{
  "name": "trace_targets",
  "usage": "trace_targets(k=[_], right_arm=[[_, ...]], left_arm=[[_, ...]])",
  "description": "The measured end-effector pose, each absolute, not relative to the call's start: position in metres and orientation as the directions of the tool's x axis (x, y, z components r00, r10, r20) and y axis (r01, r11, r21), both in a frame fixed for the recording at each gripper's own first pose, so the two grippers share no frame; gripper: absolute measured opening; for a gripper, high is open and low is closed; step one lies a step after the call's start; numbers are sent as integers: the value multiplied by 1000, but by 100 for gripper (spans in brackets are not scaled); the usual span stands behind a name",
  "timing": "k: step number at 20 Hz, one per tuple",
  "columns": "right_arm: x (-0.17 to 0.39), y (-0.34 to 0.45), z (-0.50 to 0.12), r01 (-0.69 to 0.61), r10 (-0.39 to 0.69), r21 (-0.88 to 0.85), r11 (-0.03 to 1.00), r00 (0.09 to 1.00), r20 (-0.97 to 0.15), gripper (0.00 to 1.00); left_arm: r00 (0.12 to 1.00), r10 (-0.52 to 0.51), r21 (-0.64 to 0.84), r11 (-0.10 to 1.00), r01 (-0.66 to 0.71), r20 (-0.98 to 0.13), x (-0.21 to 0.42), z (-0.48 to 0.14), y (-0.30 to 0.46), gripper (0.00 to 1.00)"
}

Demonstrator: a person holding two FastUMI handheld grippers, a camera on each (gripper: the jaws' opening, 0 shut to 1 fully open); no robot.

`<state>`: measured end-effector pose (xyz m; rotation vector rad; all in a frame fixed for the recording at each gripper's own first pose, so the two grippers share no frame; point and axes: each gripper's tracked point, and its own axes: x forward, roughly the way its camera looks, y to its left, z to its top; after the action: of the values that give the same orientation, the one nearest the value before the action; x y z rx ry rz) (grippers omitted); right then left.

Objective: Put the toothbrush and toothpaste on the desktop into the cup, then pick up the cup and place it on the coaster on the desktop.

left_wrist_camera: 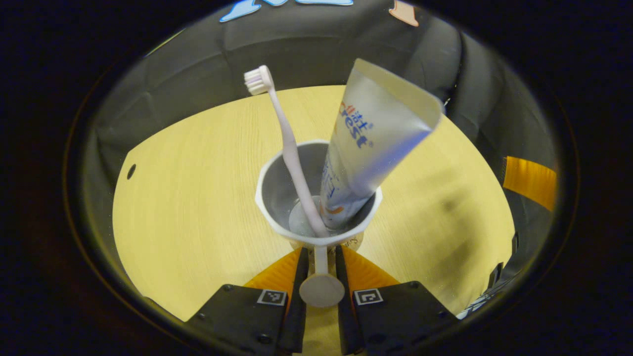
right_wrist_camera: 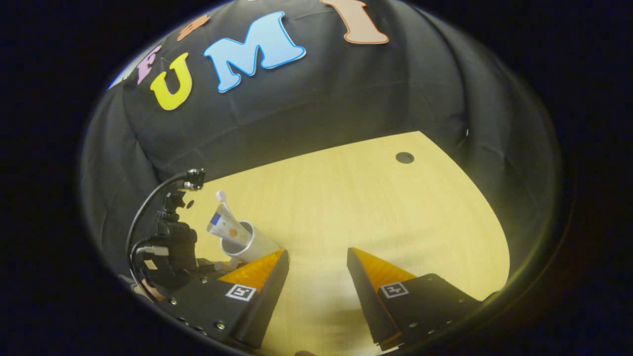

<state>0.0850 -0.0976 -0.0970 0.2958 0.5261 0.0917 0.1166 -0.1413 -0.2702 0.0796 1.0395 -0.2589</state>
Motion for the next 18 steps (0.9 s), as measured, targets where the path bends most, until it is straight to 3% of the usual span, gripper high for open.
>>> trace_targets(k=[7,9,14,18], right_arm=[[82,-97,-97,-16,172,309,951,857,-485,76],[82,-96,-96,-17,175,312,950,856,-486,76],[79,-92,-96,-24,181,309,951,854,-488,76],[73,-88,-93,-37,188,305,952,856,-482,76]], left_arm=[[475,-160,-46,969,243,-865,116,-272,-146,35],[478,-165,-52,969,241,-863,116,-271,-146,41],[487,-172,-54,967,248,-856,114,-266,-152,38],[511,-203,-80,965,252,-835,115,-260,-162,72]])
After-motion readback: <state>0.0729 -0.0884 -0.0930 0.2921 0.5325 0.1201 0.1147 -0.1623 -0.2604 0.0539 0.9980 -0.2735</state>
